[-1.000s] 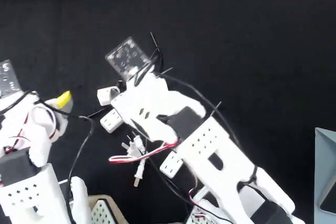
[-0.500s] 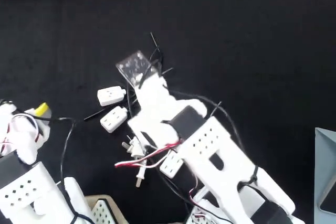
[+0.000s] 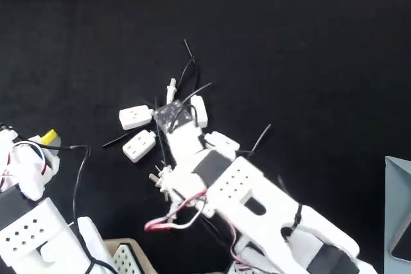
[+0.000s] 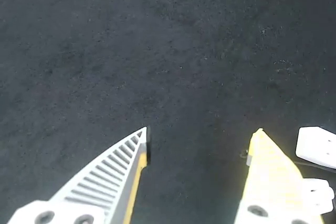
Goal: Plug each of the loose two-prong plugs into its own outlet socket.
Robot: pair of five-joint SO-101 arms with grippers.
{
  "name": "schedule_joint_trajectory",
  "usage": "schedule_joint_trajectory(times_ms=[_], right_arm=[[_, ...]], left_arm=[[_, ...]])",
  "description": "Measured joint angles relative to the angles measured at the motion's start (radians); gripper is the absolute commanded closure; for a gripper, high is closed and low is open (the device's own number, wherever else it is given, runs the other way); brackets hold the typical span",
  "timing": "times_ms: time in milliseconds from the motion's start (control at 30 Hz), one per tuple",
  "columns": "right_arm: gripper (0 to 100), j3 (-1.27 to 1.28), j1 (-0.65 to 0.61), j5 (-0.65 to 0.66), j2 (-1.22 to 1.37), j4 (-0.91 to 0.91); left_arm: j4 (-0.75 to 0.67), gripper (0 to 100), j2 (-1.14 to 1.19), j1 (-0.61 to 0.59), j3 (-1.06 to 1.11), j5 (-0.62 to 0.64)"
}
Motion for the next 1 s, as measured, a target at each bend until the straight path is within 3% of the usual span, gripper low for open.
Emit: schedule_joint_trajectory(times_ms=[200,500,800,900,1000], right_arm=[[88.5,0.011,-0.092,-0.112,0.015,-0.077],[88.7,0.0,-0.176,-0.238,0.261,-0.084],[89.0,-0.063,-0.18,-0.253,0.437,-0.089],[97.5,-0.069,-0.18,-0.253,0.453,-0.089],[98.0,-0.069,-0.178,-0.253,0.454,-0.086]], left_arm=[[0.0,70,0.0,0.0,0.0,0.0],[0.0,70,0.0,0.0,0.0,0.0],[0.0,70,0.0,0.0,0.0,0.0],[0.0,70,0.0,0.0,0.0,0.0],[0.0,70,0.0,0.0,0.0,0.0]])
